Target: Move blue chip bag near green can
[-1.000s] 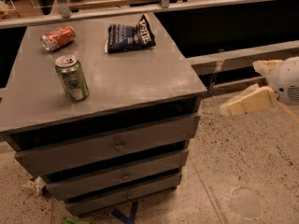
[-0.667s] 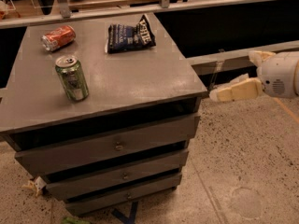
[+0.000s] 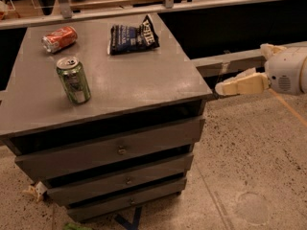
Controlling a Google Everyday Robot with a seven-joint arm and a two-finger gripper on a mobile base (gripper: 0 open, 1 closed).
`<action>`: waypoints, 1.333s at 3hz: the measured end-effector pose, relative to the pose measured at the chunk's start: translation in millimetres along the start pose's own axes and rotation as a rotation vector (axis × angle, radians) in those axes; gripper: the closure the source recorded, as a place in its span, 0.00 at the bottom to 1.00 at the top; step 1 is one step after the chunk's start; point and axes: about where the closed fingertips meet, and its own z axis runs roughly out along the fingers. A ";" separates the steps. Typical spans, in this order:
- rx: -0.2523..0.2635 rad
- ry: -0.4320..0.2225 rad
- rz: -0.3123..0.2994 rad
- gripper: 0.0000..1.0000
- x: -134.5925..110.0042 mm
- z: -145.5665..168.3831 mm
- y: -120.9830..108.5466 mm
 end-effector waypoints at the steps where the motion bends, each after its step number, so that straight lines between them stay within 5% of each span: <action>1: 0.030 -0.032 0.026 0.00 -5.3 16.7 -4.5; 3: 0.114 -0.173 0.080 0.00 -28.2 88.4 -44.7; 4: 0.097 -0.186 0.083 0.00 -42.4 122.2 -61.6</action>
Offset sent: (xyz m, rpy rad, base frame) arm 0.1087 0.0201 -0.0038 0.1979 -0.1707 -0.1627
